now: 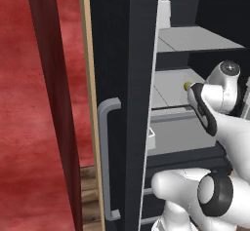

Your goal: Move the tacos and lemon from the second highest shelf to the top shelf to make space. Then, place the pitcher from the counter on the cleared second highest shelf.

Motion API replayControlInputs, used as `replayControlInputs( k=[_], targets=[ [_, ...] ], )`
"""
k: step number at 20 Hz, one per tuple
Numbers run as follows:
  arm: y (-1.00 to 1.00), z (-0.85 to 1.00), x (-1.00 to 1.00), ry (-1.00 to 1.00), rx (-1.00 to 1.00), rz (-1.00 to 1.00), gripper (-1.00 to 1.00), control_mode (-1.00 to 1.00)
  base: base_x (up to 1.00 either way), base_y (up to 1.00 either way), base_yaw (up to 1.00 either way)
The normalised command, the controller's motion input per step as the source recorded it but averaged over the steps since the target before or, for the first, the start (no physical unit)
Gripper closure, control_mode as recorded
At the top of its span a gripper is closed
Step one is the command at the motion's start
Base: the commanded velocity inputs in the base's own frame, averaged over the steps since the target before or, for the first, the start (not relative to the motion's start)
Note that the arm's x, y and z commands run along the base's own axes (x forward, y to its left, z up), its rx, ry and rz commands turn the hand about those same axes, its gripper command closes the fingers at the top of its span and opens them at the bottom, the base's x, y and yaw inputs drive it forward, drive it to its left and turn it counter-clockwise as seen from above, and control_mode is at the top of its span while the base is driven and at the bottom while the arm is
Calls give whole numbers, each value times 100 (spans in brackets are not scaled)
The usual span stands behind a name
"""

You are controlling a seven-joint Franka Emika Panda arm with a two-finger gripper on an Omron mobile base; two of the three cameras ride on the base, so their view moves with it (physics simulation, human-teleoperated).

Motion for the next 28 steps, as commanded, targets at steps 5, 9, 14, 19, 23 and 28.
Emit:
replayControlInputs(
  k=[5, 9, 14, 19, 23, 28],
  targets=[
    [-21, -25, 58, 1, 4, 0, -100, -100, 0, 0, 0],
    [-7, -43, 54, 0, 0, 0, -100, -100, 0, 0, 0],
    [-11, -25, 42, 0, 0, 1, -100, -100, 0, 0, 0],
    [-32, -1, 44, 0, 1, 2, -100, -100, 0, 0, 0],
    [-29, -4, 42, 0, 1, 3, -100, -100, 0, 0, 0],
    [-12, -18, 41, 0, 0, 3, -100, -100, 0, 0, 0]
  ],
)
